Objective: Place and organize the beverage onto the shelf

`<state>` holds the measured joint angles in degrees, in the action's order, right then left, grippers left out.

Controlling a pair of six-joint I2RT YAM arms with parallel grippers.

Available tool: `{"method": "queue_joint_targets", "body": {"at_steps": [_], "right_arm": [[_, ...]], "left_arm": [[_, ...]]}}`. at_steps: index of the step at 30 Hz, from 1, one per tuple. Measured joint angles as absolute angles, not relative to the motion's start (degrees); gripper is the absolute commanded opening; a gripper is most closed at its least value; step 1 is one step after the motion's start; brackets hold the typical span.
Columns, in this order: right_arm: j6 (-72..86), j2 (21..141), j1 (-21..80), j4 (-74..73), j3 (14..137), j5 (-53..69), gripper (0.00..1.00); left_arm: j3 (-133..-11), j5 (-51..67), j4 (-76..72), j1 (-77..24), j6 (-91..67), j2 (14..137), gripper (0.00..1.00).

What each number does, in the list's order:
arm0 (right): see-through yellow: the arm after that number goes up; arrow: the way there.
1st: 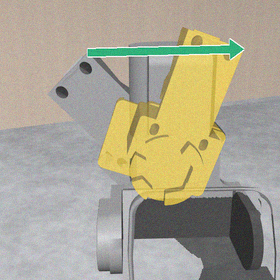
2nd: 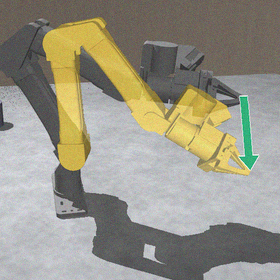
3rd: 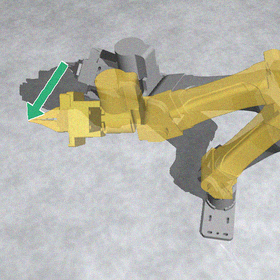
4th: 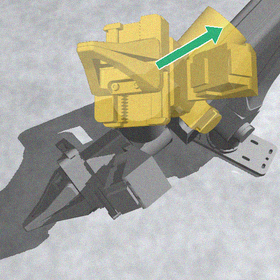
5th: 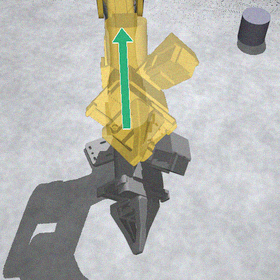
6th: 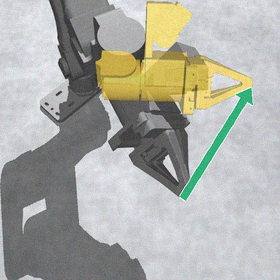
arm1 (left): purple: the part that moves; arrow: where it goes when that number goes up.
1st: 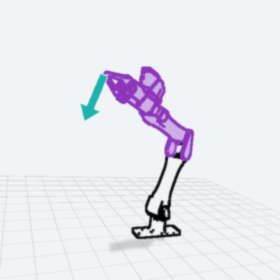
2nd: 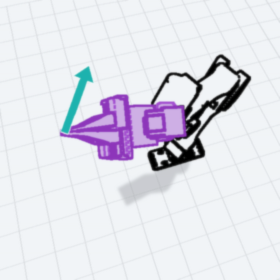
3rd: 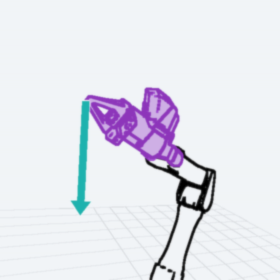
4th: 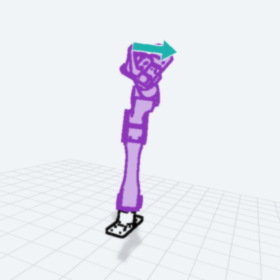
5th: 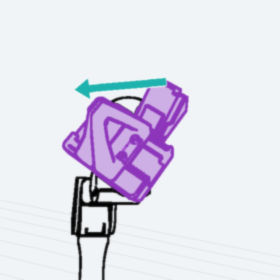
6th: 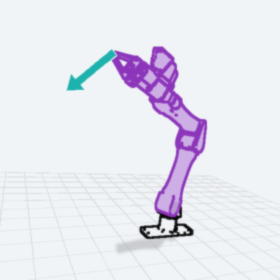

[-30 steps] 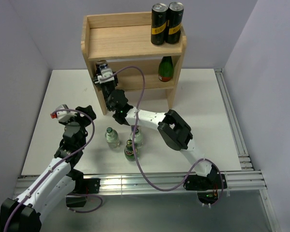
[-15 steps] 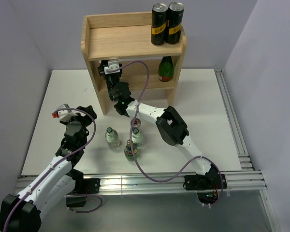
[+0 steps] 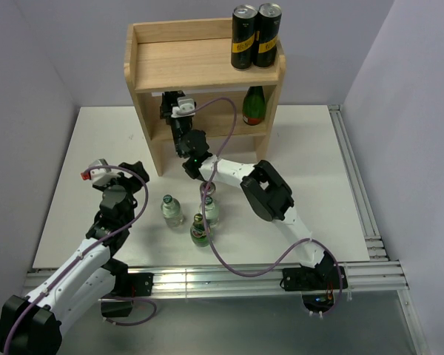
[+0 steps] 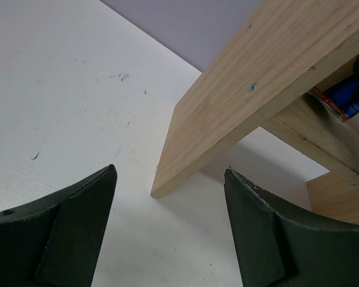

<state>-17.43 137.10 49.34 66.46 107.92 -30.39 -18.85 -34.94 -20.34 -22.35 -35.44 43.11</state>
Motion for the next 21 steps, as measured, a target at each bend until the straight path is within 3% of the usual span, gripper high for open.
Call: {"method": "queue_joint_targets", "body": {"at_steps": [11,21], "right_arm": [[-18.59,132.18,51.99,69.47,99.53,-31.14,0.01],[-19.03,129.45,53.63,70.48,95.22,-33.04,0.40]], "left_arm": [[-18.85,-35.94,-20.32,-22.76,-35.00,41.80,0.79],[-18.85,-36.32,-20.29,-22.90,-34.89,41.36,0.79]]}}
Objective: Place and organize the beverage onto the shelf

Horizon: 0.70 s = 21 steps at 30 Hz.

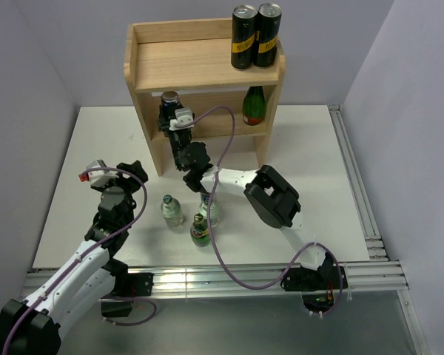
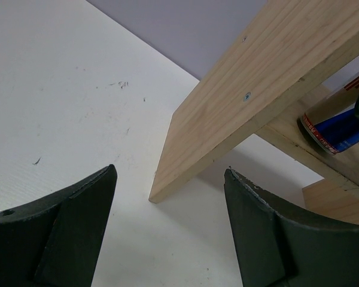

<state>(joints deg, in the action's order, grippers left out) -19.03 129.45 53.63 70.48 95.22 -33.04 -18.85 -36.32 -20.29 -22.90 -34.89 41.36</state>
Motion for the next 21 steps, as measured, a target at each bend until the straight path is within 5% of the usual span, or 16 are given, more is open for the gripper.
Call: {"method": "queue_joint_targets", "body": {"at_steps": [17,19,21], "right_arm": [[-17.41,127.81,55.27,66.61,91.85,-36.27,0.79],[-17.28,127.81,55.66,64.34,91.00,-36.64,0.78],[-17.65,127.81,55.75,63.29,90.59,-37.43,0.47]], "left_arm": [[-18.85,-37.06,-20.27,-22.96,-34.89,40.95,0.79],[-18.85,-37.19,-20.27,-22.96,-34.89,40.95,0.79],[-18.85,-37.26,-20.27,-22.96,-34.89,40.95,0.79]]}}
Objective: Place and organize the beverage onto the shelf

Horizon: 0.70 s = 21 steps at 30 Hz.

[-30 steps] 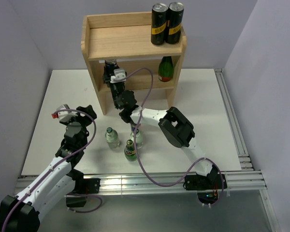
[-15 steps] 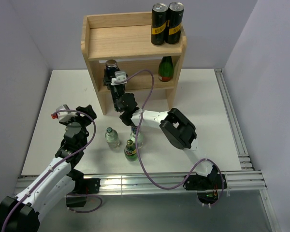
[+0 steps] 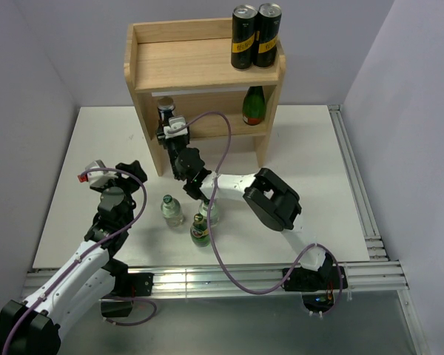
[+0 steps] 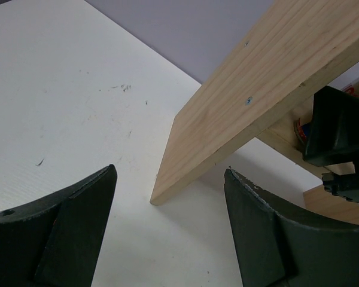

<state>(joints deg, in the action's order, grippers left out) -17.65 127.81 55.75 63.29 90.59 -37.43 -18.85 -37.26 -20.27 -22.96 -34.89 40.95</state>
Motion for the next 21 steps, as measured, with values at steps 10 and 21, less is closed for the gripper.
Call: {"method": "queue_joint_targets", "body": {"at_steps": [10,21], "right_arm": [[-16.78,127.79,55.72,60.10,92.25,-38.15,0.21],[-15.92,132.66,55.72,52.90,102.52,-37.69,0.13]], "left_arm": [[-18.85,-37.36,-20.27,-22.96,-34.89,40.95,0.79],[-18.85,-37.43,-20.27,-22.96,-34.89,40.82,0.79]]}}
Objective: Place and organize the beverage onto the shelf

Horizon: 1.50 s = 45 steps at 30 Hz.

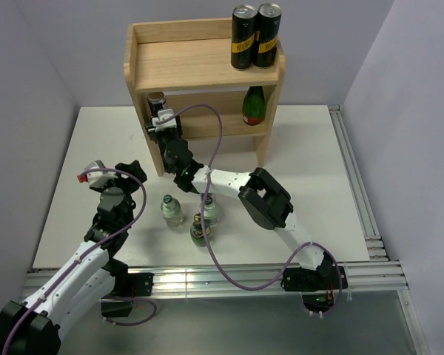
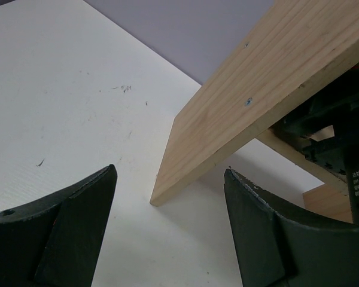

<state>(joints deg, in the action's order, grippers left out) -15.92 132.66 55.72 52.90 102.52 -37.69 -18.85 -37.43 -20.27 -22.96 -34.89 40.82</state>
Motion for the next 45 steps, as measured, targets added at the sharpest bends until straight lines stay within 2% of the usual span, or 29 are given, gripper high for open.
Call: {"method": "queue_joint_targets", "body": {"at_steps": [2,4,5,7,8,11,13,14,22,33,45], "right_arm": [[-15.77,133.53,55.72,51.79,104.22,-37.85,0.15],[-15.62,133.91,55.70,50.98,105.10,-37.93,0.22],[-15.51,134.28,55.57,50.92,105.65,-37.98,0.33],[-15.38,134.50,55.46,50.98,105.86,-38.00,0.49],[-15.33,134.50,55.46,51.00,105.86,-38.02,0.67],[-15.79,134.47,55.22,51.42,105.65,-39.11,0.86],[-15.92,134.47,54.59,51.83,105.27,-39.70,0.93],[-15.81,134.47,54.35,51.96,105.10,-39.62,1.00],[-15.20,132.60,54.48,52.77,100.51,-38.70,1.00],[-13.76,124.01,56.66,48.56,91.39,-33.74,1.00],[-15.64,115.77,61.21,49.69,83.53,-35.94,1.00]], "left_arm": [[-18.85,-37.43,-20.27,-22.96,-34.87,40.58,0.79],[-18.85,-37.45,-20.27,-22.96,-34.85,40.34,0.79],[-18.85,-37.47,-20.27,-22.96,-34.83,40.27,0.79],[-18.85,-37.50,-20.27,-22.96,-34.70,40.16,0.79],[-18.85,-37.50,-20.27,-22.96,-34.65,40.14,0.79],[-18.85,-37.50,-20.27,-22.96,-34.61,40.03,0.79],[-18.85,-37.52,-20.27,-22.96,-34.59,40.01,0.79],[-18.85,-37.54,-20.27,-22.96,-34.59,40.01,0.79],[-18.85,-37.98,-20.25,-22.96,-34.50,40.01,0.79],[-18.85,-38.85,-20.01,-22.98,-34.46,39.88,0.79],[-18.85,-39.13,-18.85,-22.98,-34.09,39.83,0.80]]}}
